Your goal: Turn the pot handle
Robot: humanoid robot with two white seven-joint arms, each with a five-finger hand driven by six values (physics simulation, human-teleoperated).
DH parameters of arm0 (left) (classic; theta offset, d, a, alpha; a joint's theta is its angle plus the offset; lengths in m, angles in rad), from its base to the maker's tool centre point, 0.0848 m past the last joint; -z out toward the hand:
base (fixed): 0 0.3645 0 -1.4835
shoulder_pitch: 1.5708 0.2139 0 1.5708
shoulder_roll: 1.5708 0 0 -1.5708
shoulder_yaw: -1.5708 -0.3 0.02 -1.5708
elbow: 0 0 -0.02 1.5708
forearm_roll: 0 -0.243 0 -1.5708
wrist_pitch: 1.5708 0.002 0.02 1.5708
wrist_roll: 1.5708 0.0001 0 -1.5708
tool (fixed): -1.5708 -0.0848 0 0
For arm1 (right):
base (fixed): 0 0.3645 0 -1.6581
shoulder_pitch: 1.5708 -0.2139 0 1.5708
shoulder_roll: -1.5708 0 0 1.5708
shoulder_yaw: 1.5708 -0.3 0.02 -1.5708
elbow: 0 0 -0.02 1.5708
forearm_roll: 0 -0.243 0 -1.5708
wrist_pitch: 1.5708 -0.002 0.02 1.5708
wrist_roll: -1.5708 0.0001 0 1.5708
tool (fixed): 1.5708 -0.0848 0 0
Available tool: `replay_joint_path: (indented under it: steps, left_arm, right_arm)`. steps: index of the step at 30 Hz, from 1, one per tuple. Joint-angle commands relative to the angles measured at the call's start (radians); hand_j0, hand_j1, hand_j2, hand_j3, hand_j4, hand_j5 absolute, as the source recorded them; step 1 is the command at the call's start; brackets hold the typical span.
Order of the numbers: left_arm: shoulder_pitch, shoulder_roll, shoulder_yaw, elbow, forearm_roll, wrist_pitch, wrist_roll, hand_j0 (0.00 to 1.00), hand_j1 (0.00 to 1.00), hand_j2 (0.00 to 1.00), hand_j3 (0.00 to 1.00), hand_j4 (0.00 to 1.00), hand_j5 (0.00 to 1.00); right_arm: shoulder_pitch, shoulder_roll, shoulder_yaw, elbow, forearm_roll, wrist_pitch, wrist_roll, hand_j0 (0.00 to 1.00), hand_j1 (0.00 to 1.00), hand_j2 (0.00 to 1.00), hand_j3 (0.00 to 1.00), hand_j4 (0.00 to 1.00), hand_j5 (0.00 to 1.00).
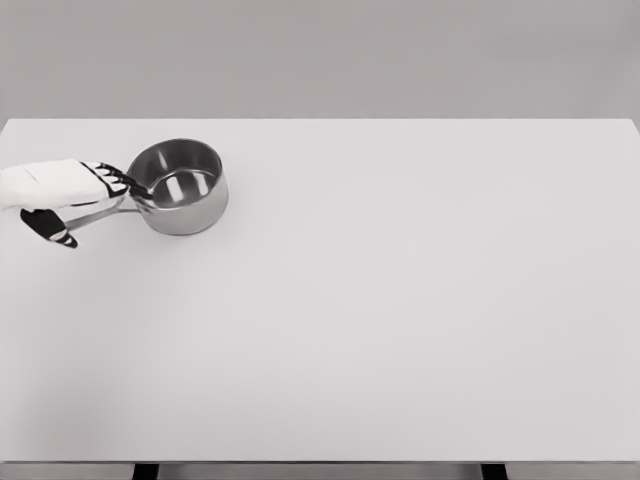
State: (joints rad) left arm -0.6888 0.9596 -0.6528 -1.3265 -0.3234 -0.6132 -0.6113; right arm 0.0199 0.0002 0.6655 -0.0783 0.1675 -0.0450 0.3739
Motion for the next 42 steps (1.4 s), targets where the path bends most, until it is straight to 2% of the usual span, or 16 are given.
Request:
replay_joint_path:
  steps: [1,6,12,18,23,29,32,34,37,42]
  left_arm:
    - [-0.002,-0.007,0.002,0.023,0.003,0.002,0.000,1.00,1.00,1.00,1.00,1.00,1.00]
    - [-0.009,-0.016,0.007,0.039,0.003,0.002,0.000,1.00,1.00,1.00,1.00,1.00,1.00]
    - [-0.051,-0.071,0.007,0.151,0.003,0.002,0.000,1.00,1.00,1.00,1.00,1.00,1.00]
    - [-0.077,-0.119,0.004,0.224,-0.014,0.002,0.000,1.00,1.00,1.00,1.00,1.00,1.00]
    - [-0.094,-0.124,0.004,0.236,-0.020,0.002,0.000,1.00,1.00,1.00,1.00,1.00,1.00]
    - [-0.133,-0.182,0.002,0.363,-0.020,0.002,0.000,1.00,1.00,1.00,1.00,1.00,1.00]
    - [-0.141,-0.197,0.001,0.372,-0.020,0.002,0.000,1.00,1.00,1.00,1.00,1.00,1.00]
    - [-0.143,-0.211,0.001,0.374,-0.019,0.059,0.000,1.00,1.00,1.00,1.00,1.00,1.00]
    - [-0.166,-0.231,-0.001,0.417,-0.019,0.075,0.000,1.00,1.00,1.00,1.00,1.00,1.00]
    - [-0.189,-0.239,-0.004,0.444,-0.019,0.078,0.000,1.00,1.00,1.00,1.00,1.00,1.00]
  right_arm:
    - [0.000,0.000,0.000,0.000,0.000,0.000,0.000,1.00,1.00,1.00,1.00,1.00,1.00]
    - [0.000,0.000,0.000,0.000,0.000,0.000,0.000,1.00,1.00,1.00,1.00,1.00,1.00]
    - [0.000,0.000,0.000,0.000,0.000,0.000,0.000,1.00,1.00,1.00,1.00,1.00,1.00]
    - [0.000,0.000,0.000,0.000,0.000,0.000,0.000,1.00,1.00,1.00,1.00,1.00,1.00]
    - [0.000,0.000,0.000,0.000,0.000,0.000,0.000,1.00,1.00,1.00,1.00,1.00,1.00]
    - [0.000,0.000,0.000,0.000,0.000,-0.001,0.000,1.00,1.00,1.00,1.00,1.00,1.00]
    - [0.000,0.000,0.000,0.000,0.000,-0.001,0.000,1.00,1.00,1.00,1.00,1.00,1.00]
    - [0.000,0.000,0.000,0.000,0.000,0.000,0.000,1.00,1.00,1.00,1.00,1.00,1.00]
    - [0.000,0.000,0.000,0.000,0.000,0.000,0.000,1.00,1.00,1.00,1.00,1.00,1.00]
    - [0.000,0.000,0.000,0.000,0.000,0.000,0.000,1.00,1.00,1.00,1.00,1.00,1.00]
